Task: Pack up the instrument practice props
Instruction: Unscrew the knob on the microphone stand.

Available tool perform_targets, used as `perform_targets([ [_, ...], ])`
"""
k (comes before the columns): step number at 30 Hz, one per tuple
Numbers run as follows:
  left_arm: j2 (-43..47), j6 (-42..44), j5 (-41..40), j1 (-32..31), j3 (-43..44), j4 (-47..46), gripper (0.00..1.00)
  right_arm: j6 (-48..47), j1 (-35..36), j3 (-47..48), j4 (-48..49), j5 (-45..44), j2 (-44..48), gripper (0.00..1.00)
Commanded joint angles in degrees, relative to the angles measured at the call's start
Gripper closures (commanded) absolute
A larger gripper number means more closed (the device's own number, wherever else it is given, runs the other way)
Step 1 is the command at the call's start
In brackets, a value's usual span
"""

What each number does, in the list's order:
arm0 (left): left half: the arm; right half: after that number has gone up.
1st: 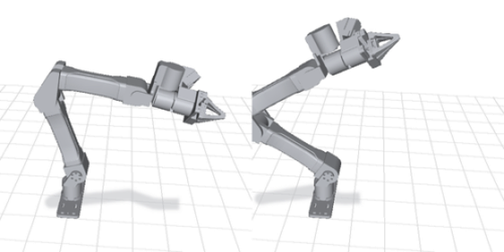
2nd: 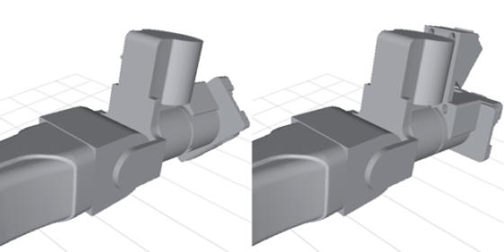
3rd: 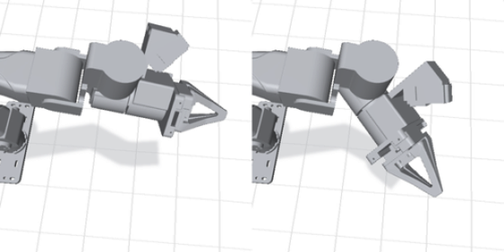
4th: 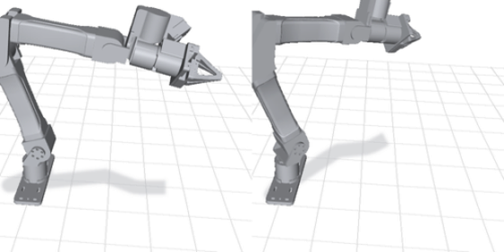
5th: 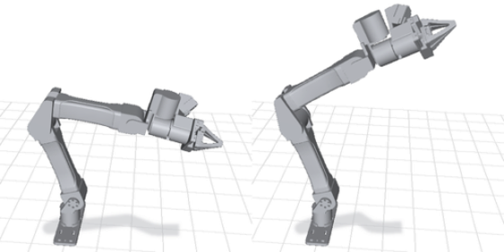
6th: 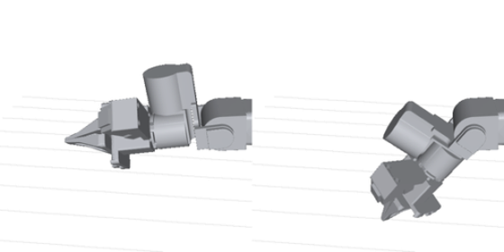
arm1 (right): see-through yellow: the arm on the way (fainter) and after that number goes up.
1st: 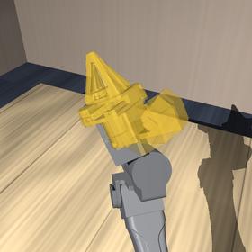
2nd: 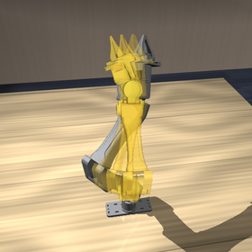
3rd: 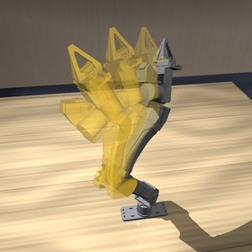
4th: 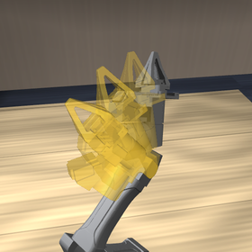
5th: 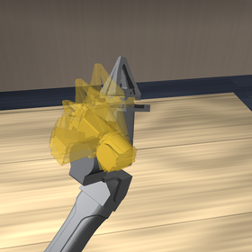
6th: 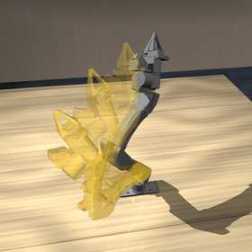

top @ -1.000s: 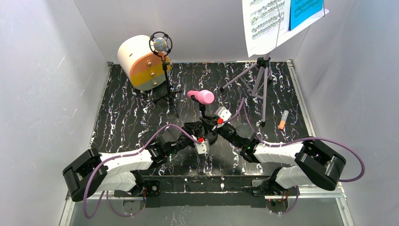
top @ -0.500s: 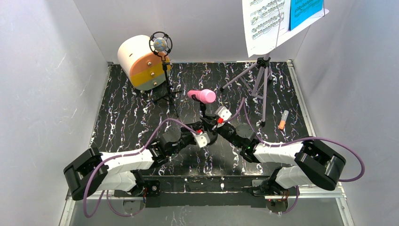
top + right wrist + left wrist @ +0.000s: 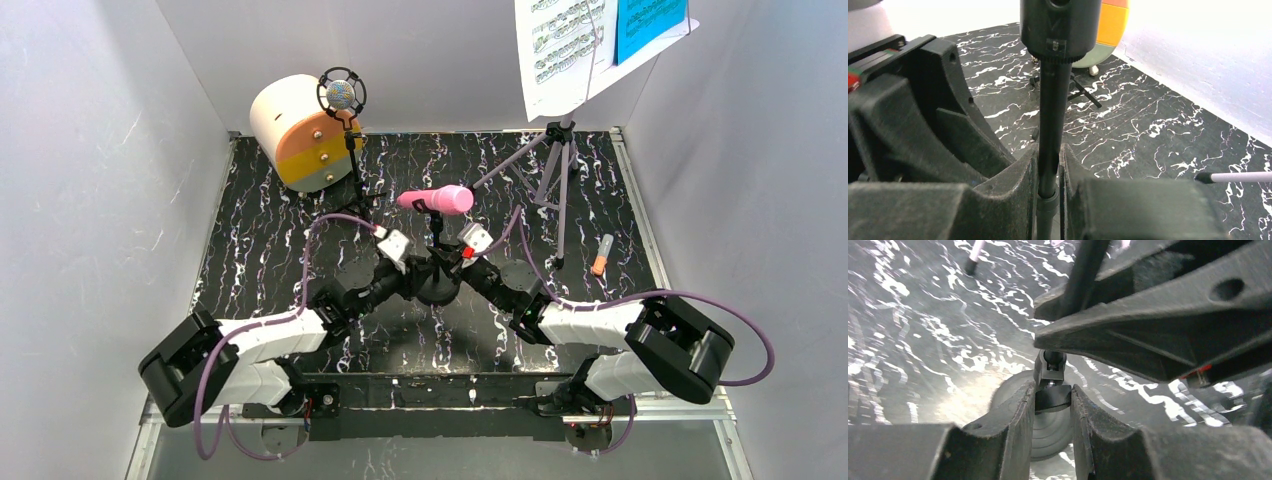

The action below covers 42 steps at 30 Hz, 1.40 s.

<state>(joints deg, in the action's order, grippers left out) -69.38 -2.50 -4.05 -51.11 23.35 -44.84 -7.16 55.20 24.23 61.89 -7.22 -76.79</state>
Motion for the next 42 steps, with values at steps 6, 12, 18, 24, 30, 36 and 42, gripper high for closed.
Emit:
perform_targets([
  [6, -5.25, -45.44, 9.44, 8.65, -5.34, -9.12, 1.0, -0.57, 1.4, -1.23, -11.7, 4.82, -2.83, 0.99],
  [12, -6.74, -68.6, 5.73, 10.49, -7.66, -9.65, 1.0, -0.57, 1.46, -1.27, -11.7, 4.94, -2.75, 0.99],
  [18, -8.62, -86.46, 4.85, 10.59, -9.41, -10.89, 1.0, -0.49, 1.44, -1.2, -11.87, 5.02, -2.57, 0.99],
  [24, -7.41, -83.9, 3.97, 10.58, -8.38, -10.34, 0.94, -0.6, 1.48, -1.2, -11.96, 4.87, -2.54, 0.99],
  [30, -4.38, -77.53, 1.96, 11.28, -9.54, -9.47, 0.51, -0.65, 1.48, -1.09, -12.13, 4.91, -2.57, 0.99],
  [36, 2.69, -63.01, 1.47, 12.34, -8.61, -4.03, 0.4, -0.74, 1.42, -1.03, -12.32, 5.0, -2.45, 0.99],
  [42, 9.56, -38.72, 3.17, 12.75, -0.23, 12.81, 0.34, -0.84, 1.43, -0.94, -12.4, 5.02, -2.66, 0.99],
])
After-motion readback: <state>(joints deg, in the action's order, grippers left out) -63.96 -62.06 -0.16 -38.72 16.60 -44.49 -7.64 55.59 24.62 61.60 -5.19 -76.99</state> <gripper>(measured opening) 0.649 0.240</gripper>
